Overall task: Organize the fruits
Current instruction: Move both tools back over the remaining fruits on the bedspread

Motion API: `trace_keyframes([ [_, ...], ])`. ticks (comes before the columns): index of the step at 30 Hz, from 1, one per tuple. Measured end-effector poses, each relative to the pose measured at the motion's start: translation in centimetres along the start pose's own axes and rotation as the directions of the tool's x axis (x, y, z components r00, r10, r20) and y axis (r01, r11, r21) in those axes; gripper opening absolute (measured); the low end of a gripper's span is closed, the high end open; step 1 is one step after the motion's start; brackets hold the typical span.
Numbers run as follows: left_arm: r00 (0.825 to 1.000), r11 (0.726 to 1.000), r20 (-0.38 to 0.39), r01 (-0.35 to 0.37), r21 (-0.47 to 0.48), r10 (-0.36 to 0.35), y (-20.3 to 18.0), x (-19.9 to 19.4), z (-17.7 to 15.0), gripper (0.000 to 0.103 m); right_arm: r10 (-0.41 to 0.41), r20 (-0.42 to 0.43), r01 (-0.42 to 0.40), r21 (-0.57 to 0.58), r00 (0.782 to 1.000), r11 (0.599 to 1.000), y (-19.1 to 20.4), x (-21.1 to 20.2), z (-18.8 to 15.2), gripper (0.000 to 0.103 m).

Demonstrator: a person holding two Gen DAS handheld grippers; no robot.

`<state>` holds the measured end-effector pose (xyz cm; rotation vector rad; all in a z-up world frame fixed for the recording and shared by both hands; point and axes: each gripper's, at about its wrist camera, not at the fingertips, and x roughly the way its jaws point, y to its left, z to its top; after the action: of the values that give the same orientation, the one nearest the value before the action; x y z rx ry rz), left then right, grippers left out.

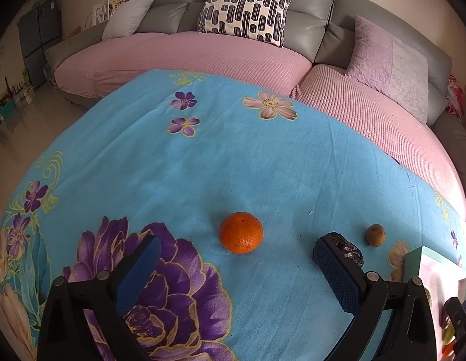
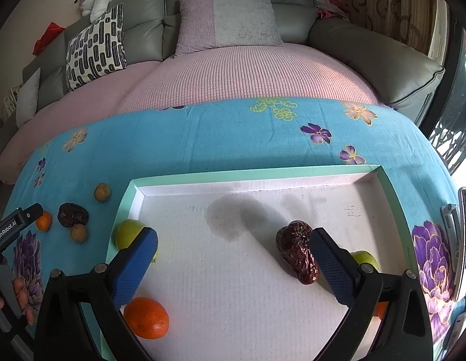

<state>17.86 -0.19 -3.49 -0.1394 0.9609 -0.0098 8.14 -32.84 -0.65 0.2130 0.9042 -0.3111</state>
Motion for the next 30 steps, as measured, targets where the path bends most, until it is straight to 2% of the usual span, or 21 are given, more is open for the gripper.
trace_keyframes([
  [8,0.999,0.999,0.005,0.044,0.012,-0.044,0.7,-0.5,0.7,0.103,0.018,0.000,-0.018,-0.052,1.000,0.998,1.8,0.3,-0.1,0.101],
  [13,0.997,0.997,0.041,0.068,0.039,-0.069,1.4,-1.4,1.7,0.103,0.024,-0.001,-0.024,-0.070,1.000,0.997,2.5,0.5,-0.3,0.101],
  [18,0.983,0.983,0.024,0.185,0.001,-0.185,2.9,-2.1,2.8,0.103,0.045,0.047,-0.041,-0.082,0.998,0.996,3.4,-0.5,-0.3,0.101],
  [23,0.985,0.985,0.020,0.172,0.005,-0.172,4.2,-2.3,3.5,0.102,0.054,0.086,-0.044,-0.114,0.995,0.992,4.9,-1.3,-0.6,0.101],
  [30,0.976,0.976,-0.010,0.218,0.000,-0.218,4.8,-2.0,3.7,0.102,0.117,0.111,-0.096,-0.175,0.987,0.980,7.5,-2.3,-1.0,0.100],
])
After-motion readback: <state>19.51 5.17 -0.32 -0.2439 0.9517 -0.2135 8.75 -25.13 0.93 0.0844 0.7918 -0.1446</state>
